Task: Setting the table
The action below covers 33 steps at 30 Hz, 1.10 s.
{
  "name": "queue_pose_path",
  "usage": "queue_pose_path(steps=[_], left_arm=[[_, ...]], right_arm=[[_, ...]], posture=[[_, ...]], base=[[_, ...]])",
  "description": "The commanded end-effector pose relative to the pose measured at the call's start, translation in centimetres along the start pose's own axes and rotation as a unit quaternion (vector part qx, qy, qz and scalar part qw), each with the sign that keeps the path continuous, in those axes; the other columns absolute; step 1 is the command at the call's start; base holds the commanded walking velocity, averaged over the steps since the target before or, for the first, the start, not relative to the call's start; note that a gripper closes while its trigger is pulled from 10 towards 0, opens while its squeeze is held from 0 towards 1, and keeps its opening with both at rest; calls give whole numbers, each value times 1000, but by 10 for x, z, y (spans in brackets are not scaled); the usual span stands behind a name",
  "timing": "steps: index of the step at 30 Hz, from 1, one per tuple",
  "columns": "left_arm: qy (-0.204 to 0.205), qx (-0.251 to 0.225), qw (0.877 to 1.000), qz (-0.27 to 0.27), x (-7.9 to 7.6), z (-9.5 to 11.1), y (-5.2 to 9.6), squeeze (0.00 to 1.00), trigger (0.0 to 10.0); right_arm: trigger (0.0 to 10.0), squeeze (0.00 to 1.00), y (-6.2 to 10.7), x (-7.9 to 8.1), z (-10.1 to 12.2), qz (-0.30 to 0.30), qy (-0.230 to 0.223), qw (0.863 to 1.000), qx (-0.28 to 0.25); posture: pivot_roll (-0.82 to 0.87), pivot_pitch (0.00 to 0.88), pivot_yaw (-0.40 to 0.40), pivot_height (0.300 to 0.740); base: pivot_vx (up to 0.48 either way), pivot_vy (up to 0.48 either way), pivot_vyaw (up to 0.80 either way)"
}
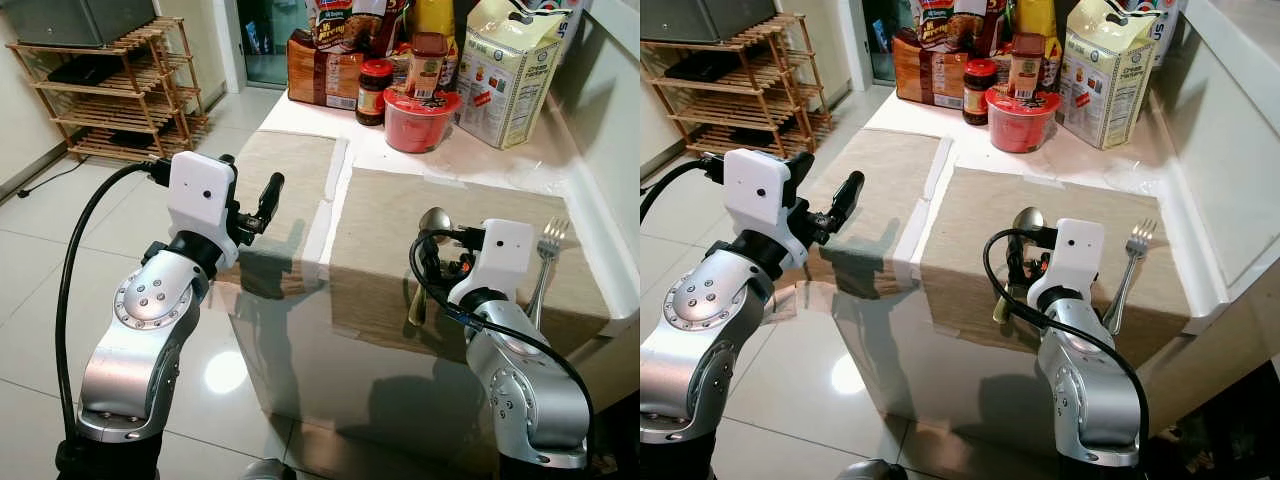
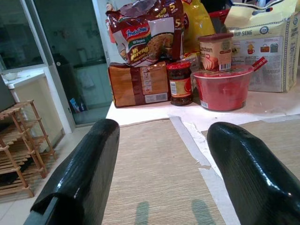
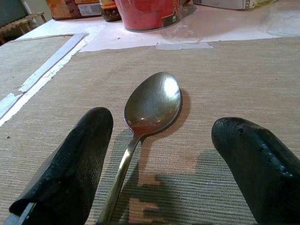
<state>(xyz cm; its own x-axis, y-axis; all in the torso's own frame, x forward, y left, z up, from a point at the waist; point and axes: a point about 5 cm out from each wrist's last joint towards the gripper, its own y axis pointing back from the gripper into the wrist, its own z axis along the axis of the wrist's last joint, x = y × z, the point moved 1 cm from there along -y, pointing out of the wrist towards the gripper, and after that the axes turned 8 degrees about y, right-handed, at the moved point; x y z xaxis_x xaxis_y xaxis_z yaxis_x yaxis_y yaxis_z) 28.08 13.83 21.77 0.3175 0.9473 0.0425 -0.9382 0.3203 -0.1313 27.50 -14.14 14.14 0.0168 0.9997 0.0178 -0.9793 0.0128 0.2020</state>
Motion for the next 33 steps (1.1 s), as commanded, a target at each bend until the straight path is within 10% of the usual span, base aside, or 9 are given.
queue_pose_path(steps=[1,2,3,4,33], left_arm=[[4,-5,1000,1,-1,3,0,0,10000],[5,-5,1000,-1,-1,3,0,0,10000],[5,-5,1000,-1,-1,3,0,0,10000],[7,-4,1000,-3,-3,3,0,0,10000],[30,5,1000,-6,-6,1,-13,0,10000]], right_arm=[[10000,0,-2,1,-3,1,-13,1000,14],[5137,0,-2,2,-4,1,-15,1000,17],[5137,0,-2,2,-4,1,-15,1000,17],[0,0,-3,1,-5,-1,-16,1000,21],[0,0,-1,-2,-9,2,-30,999,34]], posture=[[154,0,7,740],[152,0,8,740],[152,0,8,740],[152,0,6,740],[117,0,32,740]], base=[[0,0,0],[0,0,0],[0,0,0],[0,0,0],[0,0,0]])
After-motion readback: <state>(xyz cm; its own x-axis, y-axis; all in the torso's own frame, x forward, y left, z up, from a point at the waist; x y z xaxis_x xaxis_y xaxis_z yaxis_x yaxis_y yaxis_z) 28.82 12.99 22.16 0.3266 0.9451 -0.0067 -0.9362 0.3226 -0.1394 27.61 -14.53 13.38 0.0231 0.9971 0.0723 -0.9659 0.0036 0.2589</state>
